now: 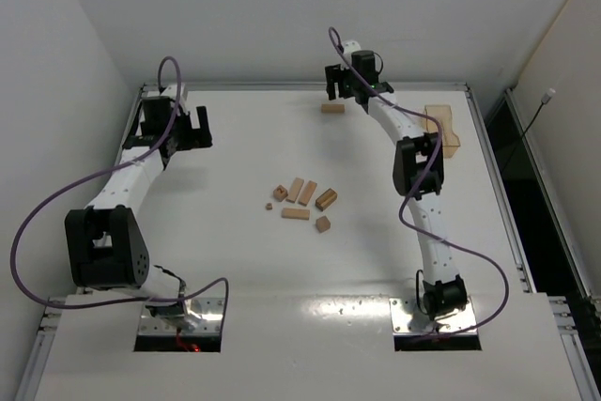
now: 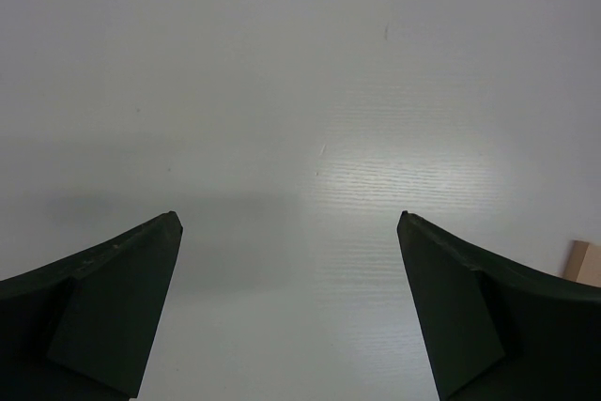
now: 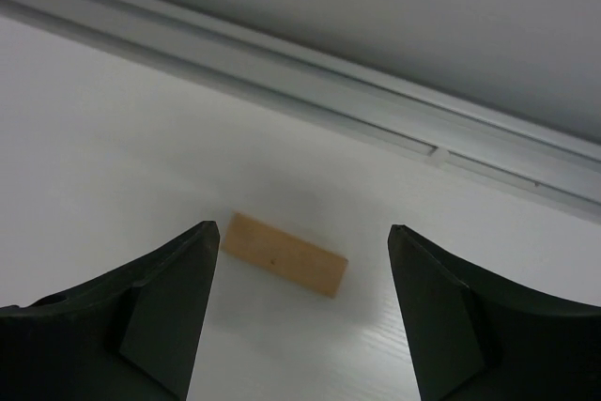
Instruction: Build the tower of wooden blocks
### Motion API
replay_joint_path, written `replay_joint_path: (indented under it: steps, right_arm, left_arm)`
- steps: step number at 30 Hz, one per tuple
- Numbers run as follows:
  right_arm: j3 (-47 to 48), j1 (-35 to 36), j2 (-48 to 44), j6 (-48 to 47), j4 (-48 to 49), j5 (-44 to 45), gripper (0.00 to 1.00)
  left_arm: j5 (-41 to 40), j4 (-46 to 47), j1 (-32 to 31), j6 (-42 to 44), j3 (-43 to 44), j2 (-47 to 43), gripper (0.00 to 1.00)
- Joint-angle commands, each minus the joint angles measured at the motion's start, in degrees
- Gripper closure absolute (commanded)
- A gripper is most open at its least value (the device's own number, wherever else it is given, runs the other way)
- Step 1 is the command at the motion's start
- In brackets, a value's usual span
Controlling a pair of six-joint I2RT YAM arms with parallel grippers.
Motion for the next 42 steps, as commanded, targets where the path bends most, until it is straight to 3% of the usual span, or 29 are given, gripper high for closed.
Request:
replay_joint_path:
  steps: [1,9,19,26,42]
  right_arm:
    - [4.05,1.88,1.01,4.63,10.26,3.43,0.3]
    - [6.94,4.43,6.02,5.15,12.03,12.05,0.34]
    - [5.73,4.43,4.81,8.32,10.61,17.05,0.4]
    - [3.97,3.38,3.74,11.13,7.02,13.55,0.45]
    - [4.58,2.32,4.27,13.5,1.91,8.62,0.46]
  left_arm:
    - [0.74,0.2,-0.45,-0.19,2.39,0.06,0.0]
    - [1.26,-0.86,1.39,-0.19,2.92,0.59,0.0]
    - [4.42,-2.0,1.92,-1.95,6.43,2.88,0.0]
    - [4.96,-3.76,1.92,-1.95,8.19,2.88,0.0]
    - [7.16,-7.44,3.5,-3.0,10.39,1.65,0.0]
